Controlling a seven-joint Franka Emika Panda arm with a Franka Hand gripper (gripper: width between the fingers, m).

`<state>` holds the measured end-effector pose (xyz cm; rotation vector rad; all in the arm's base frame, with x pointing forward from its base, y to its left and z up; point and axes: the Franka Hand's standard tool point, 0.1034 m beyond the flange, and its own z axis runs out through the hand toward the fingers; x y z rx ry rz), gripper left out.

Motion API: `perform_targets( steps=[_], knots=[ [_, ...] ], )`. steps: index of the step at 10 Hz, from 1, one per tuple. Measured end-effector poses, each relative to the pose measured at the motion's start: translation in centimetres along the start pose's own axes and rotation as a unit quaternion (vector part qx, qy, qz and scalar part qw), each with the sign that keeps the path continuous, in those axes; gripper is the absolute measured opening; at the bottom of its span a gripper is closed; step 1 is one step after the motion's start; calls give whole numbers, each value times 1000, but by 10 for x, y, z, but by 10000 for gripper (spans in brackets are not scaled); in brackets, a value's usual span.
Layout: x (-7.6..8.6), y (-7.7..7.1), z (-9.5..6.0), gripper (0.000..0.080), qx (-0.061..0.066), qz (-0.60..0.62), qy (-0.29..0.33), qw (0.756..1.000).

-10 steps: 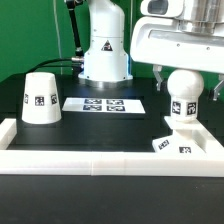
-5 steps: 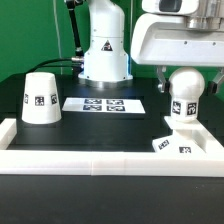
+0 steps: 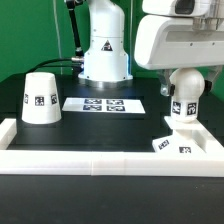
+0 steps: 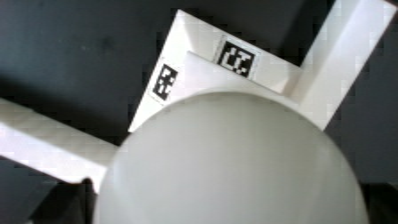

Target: Assemble lamp

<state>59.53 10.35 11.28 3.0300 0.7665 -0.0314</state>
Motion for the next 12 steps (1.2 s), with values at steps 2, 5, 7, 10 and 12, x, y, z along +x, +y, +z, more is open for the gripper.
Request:
perform_targets(
  steps=[2, 5, 7, 10, 12],
  knots=[
    [1, 0, -1, 699, -3, -141, 2, 990],
    [2, 0, -2, 699, -9, -315, -2, 949],
    [3, -2, -1, 699, -10, -379, -8, 925],
    [3, -2, 0, 699, -21, -485, -21, 874],
    [2, 2, 0, 699, -20, -515, -22, 857]
  ],
)
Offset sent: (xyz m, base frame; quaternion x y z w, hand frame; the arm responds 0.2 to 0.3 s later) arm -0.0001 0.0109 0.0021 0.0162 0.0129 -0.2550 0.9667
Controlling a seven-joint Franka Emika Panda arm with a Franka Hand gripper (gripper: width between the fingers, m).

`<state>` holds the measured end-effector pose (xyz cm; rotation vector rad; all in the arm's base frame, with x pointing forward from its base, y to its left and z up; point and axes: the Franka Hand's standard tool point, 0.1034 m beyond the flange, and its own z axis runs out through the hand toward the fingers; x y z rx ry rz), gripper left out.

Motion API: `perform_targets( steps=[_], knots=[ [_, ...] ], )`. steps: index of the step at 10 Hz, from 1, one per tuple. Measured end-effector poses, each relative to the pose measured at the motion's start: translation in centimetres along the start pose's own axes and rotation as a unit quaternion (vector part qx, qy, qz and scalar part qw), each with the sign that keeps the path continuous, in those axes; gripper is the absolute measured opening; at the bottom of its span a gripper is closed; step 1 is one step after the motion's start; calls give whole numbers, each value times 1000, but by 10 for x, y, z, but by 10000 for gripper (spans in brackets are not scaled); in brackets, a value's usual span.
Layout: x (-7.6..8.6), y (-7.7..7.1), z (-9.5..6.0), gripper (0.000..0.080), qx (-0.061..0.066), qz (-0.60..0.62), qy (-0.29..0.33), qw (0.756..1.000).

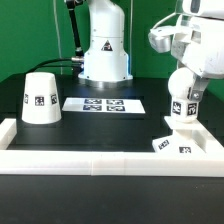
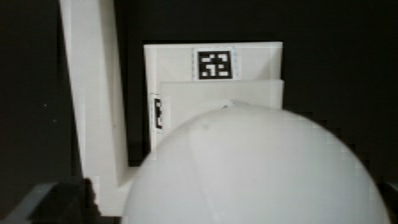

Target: Assemble lamp

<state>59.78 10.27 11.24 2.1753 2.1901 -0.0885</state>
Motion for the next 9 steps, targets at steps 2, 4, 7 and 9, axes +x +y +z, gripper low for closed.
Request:
perform_targets(
  steps=[2, 4, 7, 9],
  knots=[
    [-1, 0, 0, 590, 0, 3, 0, 1000],
    [-1, 0, 0, 576, 0, 18, 0, 1000],
    [-4, 0, 1, 576, 0, 145, 2, 989],
    [-3, -1, 2, 576, 0, 263, 2, 965]
  ],
)
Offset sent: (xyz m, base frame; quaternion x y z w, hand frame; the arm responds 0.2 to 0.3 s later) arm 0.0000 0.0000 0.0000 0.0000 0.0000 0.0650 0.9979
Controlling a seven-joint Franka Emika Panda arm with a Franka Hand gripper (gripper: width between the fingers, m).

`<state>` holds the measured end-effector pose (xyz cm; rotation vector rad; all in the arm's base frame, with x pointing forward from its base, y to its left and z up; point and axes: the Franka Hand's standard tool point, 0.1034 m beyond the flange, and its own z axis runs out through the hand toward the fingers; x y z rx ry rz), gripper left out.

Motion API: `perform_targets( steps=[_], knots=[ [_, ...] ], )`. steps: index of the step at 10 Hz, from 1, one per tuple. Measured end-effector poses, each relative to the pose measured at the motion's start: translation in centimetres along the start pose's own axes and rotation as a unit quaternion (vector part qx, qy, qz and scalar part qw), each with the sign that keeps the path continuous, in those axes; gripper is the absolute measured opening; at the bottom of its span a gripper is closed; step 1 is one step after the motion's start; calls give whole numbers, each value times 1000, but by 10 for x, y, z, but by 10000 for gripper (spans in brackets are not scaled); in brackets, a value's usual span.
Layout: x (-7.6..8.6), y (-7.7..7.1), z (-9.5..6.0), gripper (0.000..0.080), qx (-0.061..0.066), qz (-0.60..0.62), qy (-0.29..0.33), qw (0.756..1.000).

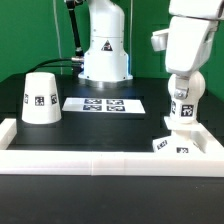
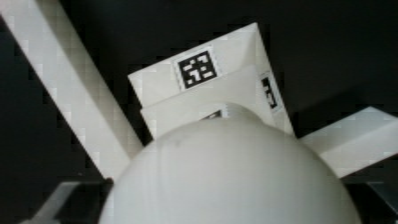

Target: Assemble lamp

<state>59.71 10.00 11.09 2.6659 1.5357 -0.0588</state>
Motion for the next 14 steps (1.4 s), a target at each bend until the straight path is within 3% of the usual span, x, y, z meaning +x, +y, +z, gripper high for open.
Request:
perform_targets(
  steps=[2, 6, 10, 11, 12, 14],
  knots=[
    [1, -1, 0, 577, 1, 100, 0, 995],
    [5, -2, 0, 579, 1, 283, -1, 959],
    [6, -3, 1, 579, 2, 417, -1, 909],
    [6, -5, 0, 579, 5, 480, 0, 877],
    [5, -5, 0, 579, 21, 553, -3, 833],
    [4, -5, 0, 579, 41, 651, -5, 758]
  ],
)
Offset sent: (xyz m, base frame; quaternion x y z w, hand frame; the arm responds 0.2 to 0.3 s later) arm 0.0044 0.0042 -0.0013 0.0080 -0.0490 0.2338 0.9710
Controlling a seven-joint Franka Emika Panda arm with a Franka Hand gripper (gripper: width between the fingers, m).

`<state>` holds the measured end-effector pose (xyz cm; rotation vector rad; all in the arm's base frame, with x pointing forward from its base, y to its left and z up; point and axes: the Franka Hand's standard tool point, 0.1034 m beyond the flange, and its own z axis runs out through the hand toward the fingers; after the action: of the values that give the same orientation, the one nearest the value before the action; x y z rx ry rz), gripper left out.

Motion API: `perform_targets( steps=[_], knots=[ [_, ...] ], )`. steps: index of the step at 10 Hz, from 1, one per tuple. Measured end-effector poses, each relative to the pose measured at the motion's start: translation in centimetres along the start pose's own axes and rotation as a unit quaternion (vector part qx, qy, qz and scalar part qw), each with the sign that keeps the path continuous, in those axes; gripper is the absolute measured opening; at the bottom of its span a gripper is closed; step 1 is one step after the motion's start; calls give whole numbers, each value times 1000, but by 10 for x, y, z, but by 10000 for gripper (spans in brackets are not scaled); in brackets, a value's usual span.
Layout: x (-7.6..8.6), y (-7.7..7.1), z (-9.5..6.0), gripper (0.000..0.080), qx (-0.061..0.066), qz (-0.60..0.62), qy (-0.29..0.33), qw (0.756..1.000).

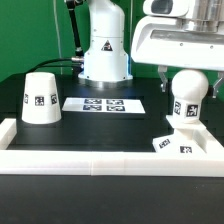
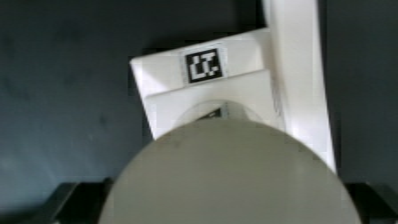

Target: Assemble lamp

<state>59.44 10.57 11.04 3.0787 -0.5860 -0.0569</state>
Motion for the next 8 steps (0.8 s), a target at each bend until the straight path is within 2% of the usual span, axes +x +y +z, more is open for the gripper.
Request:
perform_targets(
  steps=[4, 7, 8],
  knots=[
    [2, 1, 2, 579, 8, 146, -8, 989],
    [1, 0, 2, 587, 9, 179, -8, 984],
    [1, -1, 2, 681, 4, 114, -2, 993]
  ],
)
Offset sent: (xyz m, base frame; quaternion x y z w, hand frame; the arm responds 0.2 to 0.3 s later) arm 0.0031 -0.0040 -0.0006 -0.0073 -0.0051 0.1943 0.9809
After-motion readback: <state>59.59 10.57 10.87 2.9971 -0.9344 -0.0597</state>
